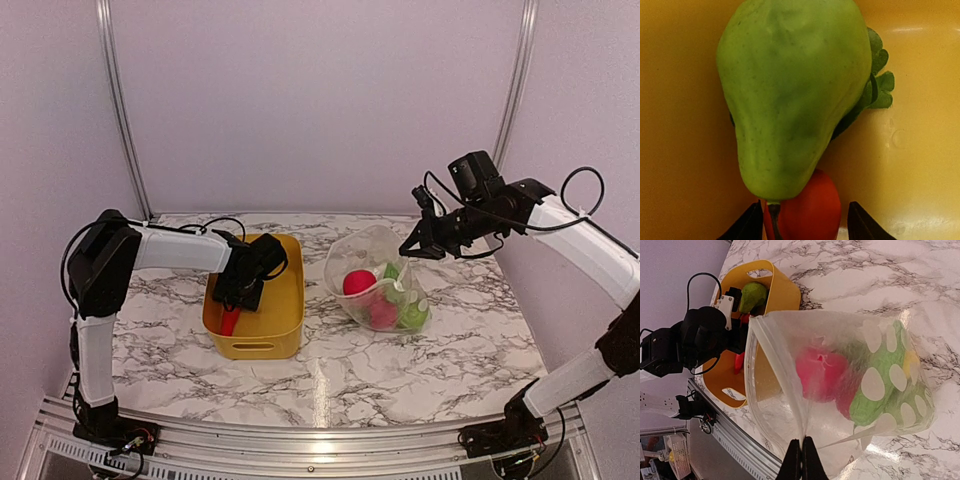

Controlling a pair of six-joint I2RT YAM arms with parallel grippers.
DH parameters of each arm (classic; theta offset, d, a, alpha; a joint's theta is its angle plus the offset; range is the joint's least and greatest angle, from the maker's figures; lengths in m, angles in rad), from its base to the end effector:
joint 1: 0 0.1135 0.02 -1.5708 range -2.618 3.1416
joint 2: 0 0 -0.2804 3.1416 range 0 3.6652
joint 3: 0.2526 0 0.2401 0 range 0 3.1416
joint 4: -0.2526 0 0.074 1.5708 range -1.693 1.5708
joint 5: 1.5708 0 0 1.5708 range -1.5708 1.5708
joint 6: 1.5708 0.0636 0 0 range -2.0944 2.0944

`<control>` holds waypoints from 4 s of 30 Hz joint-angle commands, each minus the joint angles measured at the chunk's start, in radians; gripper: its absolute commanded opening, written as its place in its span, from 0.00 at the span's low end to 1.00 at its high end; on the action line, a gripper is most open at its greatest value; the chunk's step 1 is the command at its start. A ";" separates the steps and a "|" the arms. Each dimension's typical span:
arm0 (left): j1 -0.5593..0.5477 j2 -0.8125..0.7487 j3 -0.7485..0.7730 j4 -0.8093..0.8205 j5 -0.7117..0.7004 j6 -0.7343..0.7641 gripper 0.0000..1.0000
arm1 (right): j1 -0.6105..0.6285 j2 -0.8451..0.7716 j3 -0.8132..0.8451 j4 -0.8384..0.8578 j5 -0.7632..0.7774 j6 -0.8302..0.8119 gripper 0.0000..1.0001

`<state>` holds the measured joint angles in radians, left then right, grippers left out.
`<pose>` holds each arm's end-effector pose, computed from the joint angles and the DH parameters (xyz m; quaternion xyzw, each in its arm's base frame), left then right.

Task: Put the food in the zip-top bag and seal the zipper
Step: Pick up the fake vegetable from the bin, then place the fake vegetable in the zipper food storage bag.

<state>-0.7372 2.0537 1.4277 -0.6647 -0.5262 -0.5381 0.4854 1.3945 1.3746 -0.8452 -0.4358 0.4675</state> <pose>0.3246 -0.2516 0.1503 0.0589 0.9550 0.1267 0.2616 0.2438 0.1590 0.3447 -0.0829 0.9155 0.3350 0.2068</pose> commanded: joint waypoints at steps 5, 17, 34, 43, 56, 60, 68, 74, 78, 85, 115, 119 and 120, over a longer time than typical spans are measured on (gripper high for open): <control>0.001 0.026 0.030 -0.026 0.000 0.015 0.42 | 0.012 -0.008 0.008 0.026 -0.001 0.000 0.00; -0.068 -0.153 0.115 -0.112 0.111 0.033 0.33 | 0.011 0.020 0.026 0.023 0.004 -0.012 0.00; -0.205 -0.207 0.434 0.211 0.493 0.062 0.27 | 0.013 0.056 0.091 0.000 -0.005 -0.012 0.00; -0.259 -0.329 0.054 0.941 0.651 0.027 0.26 | 0.012 0.011 0.038 0.012 -0.010 0.005 0.00; -0.303 -0.144 0.096 1.080 0.516 -0.017 0.25 | 0.013 -0.054 -0.022 0.050 -0.028 0.062 0.00; -0.303 -0.129 0.088 1.119 0.415 -0.008 0.25 | 0.013 -0.068 -0.033 0.054 -0.034 0.071 0.00; -0.303 -0.181 0.105 1.175 0.256 -0.091 0.25 | 0.012 -0.068 -0.029 0.057 -0.032 0.069 0.00; -0.305 -0.126 0.157 1.131 0.053 -0.092 0.23 | 0.012 -0.055 -0.019 0.061 -0.042 0.064 0.00; -0.316 -0.073 0.185 1.127 -0.054 -0.108 0.20 | 0.012 -0.039 -0.002 0.056 -0.042 0.057 0.00; -0.327 -0.022 0.141 1.212 -0.039 -0.206 0.20 | 0.012 -0.022 0.012 0.074 -0.044 0.065 0.00; -0.260 -0.380 0.015 0.402 0.328 -0.042 0.66 | -0.008 -0.056 0.047 0.005 0.017 0.002 0.00; -0.253 -0.410 -0.072 0.380 0.423 -0.105 0.52 | -0.008 -0.055 0.056 0.002 0.016 0.002 0.00; -0.251 -0.411 -0.089 0.384 0.440 -0.123 0.49 | -0.008 -0.053 0.059 -0.001 0.015 0.000 0.00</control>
<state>-0.9920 1.6764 1.4097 -0.1352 -0.2047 -0.6193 0.4805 1.3670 1.3830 -0.8413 -0.4259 0.4828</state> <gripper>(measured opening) 0.537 0.004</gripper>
